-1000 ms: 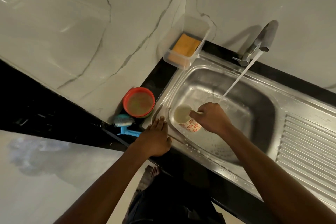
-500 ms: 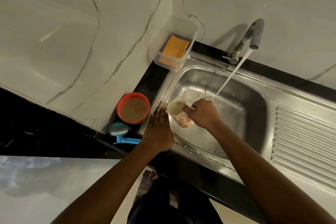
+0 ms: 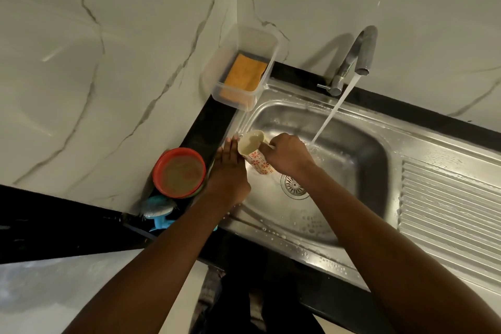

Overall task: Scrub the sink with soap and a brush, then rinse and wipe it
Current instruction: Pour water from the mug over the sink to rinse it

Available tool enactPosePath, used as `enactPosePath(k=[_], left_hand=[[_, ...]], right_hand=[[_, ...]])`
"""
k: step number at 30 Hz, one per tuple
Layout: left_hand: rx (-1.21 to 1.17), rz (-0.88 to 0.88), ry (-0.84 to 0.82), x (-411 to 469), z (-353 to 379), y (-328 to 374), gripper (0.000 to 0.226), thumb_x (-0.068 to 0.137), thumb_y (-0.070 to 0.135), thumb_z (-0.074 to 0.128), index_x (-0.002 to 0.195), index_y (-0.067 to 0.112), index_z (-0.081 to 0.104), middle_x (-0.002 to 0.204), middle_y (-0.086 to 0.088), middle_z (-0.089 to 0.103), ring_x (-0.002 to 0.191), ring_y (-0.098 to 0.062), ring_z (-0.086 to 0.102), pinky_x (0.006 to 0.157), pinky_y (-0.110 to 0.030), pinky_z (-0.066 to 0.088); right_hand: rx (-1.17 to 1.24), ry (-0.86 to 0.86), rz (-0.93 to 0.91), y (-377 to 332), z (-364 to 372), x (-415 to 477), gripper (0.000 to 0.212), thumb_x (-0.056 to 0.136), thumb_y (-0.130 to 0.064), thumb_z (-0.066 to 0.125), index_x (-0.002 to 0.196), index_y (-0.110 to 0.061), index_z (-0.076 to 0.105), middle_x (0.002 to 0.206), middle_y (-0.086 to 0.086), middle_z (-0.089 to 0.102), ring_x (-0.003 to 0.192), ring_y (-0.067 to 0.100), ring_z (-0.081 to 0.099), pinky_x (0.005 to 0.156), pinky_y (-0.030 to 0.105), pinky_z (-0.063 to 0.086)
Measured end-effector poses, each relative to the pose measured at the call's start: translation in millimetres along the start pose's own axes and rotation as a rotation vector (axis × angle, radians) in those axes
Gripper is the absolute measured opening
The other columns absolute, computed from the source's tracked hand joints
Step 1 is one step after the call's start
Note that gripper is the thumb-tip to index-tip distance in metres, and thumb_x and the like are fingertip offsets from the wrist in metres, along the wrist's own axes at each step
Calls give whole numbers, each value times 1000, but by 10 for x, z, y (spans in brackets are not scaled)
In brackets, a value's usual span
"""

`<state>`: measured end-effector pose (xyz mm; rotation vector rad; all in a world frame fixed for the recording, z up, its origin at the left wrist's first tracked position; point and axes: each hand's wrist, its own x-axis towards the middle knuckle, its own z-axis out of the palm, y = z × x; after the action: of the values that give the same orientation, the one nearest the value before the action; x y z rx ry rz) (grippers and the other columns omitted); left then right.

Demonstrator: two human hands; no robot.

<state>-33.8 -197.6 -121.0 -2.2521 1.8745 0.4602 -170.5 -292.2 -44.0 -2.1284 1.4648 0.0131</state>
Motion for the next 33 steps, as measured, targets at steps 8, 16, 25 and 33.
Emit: enactPosePath(k=[8,16,25,33], left_hand=[[176,40,50,308,-31,1,98,97,34,50,165,-1,-13,175,-21,-16,163,-37,-14,133,-51,2],[312,202,74,899,-190,-54,87,105,38,43,167,3,-8,175,-23,-9,163,-39,-8,133,-53,1],[293,256,209,1120,-74,50,85,106,39,38,166,0,-9,174,-25,-10,163,-40,-7,133,-50,-1],[100,282,291,1404,-117,154,104,88,35,66,166,0,7,173,-25,17,161,-42,16,129,-53,26]], right_hand=[[248,-152,184,355,-74,-8,27,91,-28,61,81,-7,74,77,2,70,70,19,67,56,25,45],[154,130,144,5,-267,441,32,100,-32,51,96,-6,69,86,8,67,81,29,68,69,33,53],[243,83,193,396,-42,307,38,100,-30,49,93,-3,75,85,11,74,69,24,69,55,27,49],[182,194,205,305,-156,531,34,104,-30,50,93,-5,70,82,7,69,66,23,64,57,28,49]])
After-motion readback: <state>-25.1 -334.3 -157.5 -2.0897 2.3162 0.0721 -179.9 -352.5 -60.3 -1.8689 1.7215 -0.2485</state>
